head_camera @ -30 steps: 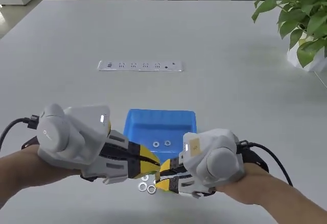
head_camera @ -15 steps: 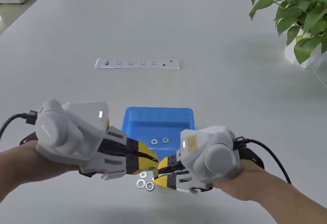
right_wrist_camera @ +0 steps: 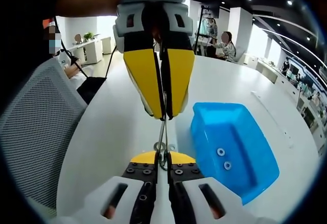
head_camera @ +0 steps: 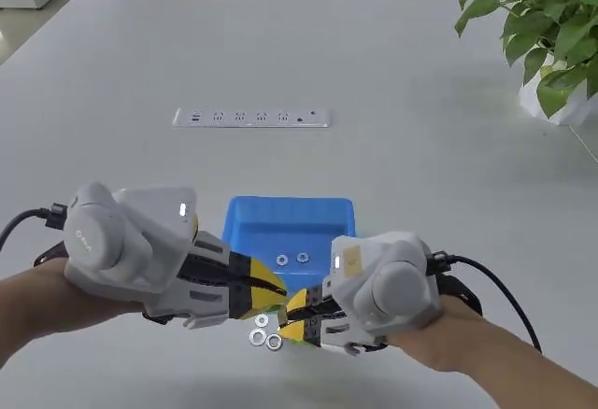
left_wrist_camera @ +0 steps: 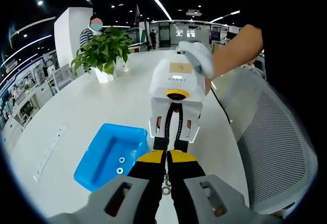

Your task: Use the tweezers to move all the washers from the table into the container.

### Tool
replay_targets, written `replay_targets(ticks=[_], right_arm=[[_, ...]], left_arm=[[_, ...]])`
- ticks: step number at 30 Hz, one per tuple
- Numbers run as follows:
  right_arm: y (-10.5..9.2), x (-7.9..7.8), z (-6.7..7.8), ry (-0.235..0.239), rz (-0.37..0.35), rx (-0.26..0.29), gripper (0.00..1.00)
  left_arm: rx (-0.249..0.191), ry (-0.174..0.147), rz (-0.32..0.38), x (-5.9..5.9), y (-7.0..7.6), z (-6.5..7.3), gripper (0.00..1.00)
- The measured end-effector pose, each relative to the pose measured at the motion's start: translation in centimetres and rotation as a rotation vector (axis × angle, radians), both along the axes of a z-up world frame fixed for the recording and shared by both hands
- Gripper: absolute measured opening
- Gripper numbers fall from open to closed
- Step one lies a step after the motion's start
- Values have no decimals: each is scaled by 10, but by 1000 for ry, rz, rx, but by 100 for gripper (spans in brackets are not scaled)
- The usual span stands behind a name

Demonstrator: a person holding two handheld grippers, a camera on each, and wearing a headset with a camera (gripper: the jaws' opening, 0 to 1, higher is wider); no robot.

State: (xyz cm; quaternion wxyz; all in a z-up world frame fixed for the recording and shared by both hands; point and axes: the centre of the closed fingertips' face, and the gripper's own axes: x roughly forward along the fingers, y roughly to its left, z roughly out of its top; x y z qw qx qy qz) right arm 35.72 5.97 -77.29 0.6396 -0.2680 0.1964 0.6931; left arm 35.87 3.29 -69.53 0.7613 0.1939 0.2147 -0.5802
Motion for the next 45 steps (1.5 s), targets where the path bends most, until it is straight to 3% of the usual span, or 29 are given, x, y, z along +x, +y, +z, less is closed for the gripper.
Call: replay_targets(ticks=[11, 23, 28, 36, 38, 45], right_arm=[[0, 0, 2, -10, -1, -8, 7], [-4, 2, 24, -23, -24, 20, 7], [-6, 3, 33, -32, -29, 28, 7], [-9, 4, 49, -45, -20, 33, 7], [-9, 5, 53, -44, -19, 38, 7], [-10, 7, 69, -44, -18, 57, 7]], left_arm=[[-13, 5, 26, 1, 7, 9, 15], [-73, 36, 82, -7, 11, 22, 31], [-77, 26, 105, -9, 16, 22, 38], [-113, 37, 179, -9, 25, 24, 51], [-111, 25, 193, -9, 28, 24, 54], [-132, 38, 241, -14, 35, 24, 64]])
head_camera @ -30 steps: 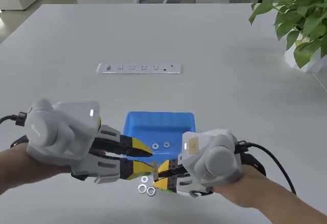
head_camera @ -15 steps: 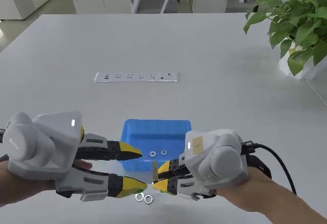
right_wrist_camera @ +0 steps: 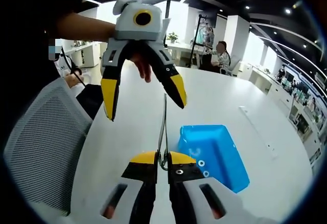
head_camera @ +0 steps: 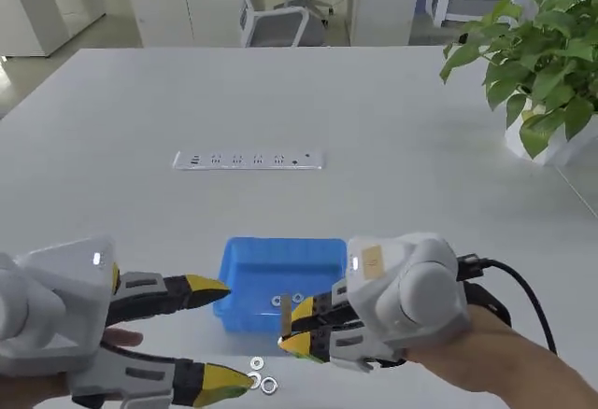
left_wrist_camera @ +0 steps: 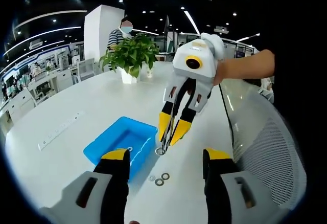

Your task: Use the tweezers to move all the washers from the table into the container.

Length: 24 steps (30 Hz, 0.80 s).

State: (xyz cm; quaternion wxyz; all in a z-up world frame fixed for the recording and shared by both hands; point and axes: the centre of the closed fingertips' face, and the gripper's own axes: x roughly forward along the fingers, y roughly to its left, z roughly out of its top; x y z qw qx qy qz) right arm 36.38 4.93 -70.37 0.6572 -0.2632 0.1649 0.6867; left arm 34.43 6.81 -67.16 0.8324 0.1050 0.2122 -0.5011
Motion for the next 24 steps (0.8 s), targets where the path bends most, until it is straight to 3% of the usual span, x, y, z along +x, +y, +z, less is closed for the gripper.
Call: replay_targets(ticks=[8, 15, 24], right_arm=[[3, 6, 17, -8, 11, 20, 7], [6, 22, 28, -29, 17, 30, 8], [7, 44, 25, -40, 10, 39, 8]], left_arm=[[12, 0, 37, -2, 5, 0, 74], [36, 28, 60, -5, 11, -6, 83], [57, 45, 85, -8, 22, -14, 89]])
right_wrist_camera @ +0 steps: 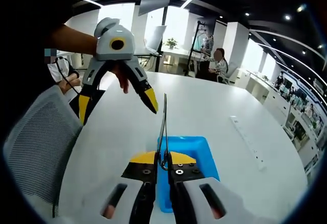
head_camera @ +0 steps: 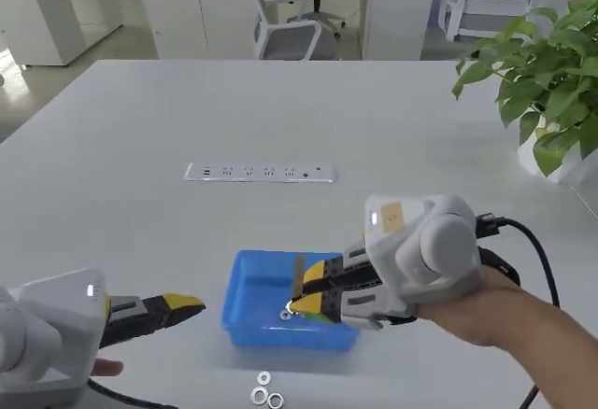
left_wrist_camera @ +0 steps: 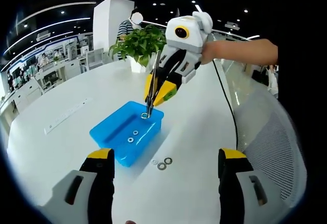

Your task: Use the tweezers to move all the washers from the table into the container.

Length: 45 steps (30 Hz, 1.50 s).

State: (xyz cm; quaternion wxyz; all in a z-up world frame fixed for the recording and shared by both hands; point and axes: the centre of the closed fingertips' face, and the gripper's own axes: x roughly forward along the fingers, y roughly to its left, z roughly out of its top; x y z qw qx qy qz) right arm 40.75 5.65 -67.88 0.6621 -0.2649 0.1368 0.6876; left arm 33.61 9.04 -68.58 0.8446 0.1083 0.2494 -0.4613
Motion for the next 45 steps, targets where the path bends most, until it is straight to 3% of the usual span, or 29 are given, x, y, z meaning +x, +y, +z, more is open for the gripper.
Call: replay_targets(ticks=[11, 25, 35, 45], right_arm=[[2, 16, -10, -1, -1, -9, 8], [10, 32, -28, 2, 21, -27, 8], [13, 41, -47, 15, 35, -49, 8], [16, 44, -61, 33, 50, -64, 8]], left_arm=[[-18, 10, 33, 5, 7, 1, 99], [-40, 29, 66, 10, 14, -1, 99], [-52, 3, 86, 26, 18, 3, 98], [-52, -11, 67, 46, 11, 6, 95]])
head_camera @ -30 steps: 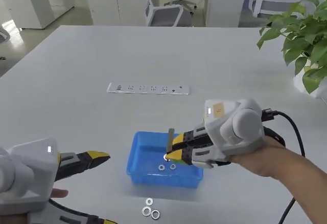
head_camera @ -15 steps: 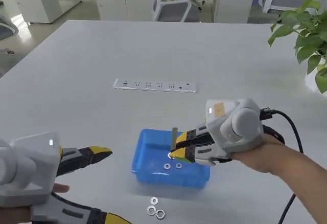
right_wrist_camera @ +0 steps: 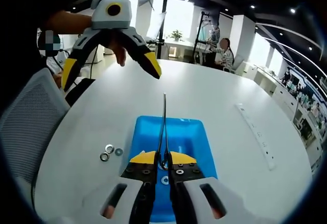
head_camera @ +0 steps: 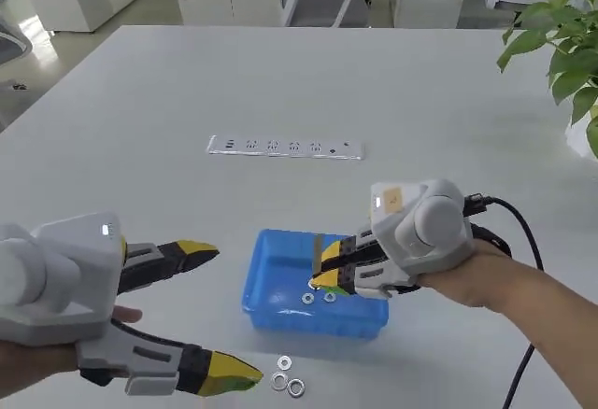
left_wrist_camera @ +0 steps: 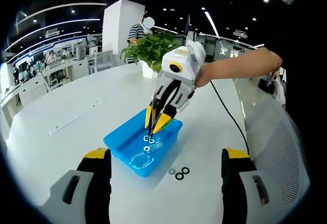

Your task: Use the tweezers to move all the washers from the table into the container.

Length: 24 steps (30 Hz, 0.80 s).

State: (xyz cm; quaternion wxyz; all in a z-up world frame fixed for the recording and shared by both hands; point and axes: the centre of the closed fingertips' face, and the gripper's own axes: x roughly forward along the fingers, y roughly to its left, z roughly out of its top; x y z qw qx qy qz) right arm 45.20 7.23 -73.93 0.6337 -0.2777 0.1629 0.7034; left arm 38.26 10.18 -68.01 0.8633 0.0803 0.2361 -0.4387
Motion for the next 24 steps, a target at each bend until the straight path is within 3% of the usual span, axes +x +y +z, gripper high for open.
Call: replay_targets(ticks=[9, 16, 24], right_arm=[[0, 0, -13, 18, 15, -19, 8], [-2, -3, -21, 27, 34, -37, 8], [-4, -3, -27, 37, 45, -47, 8]], left_arm=[[0, -15, -31, 20, -10, 2, 85], [38, -27, -67, 35, -20, 0, 60], [61, -49, -115, 49, -34, -2, 41]])
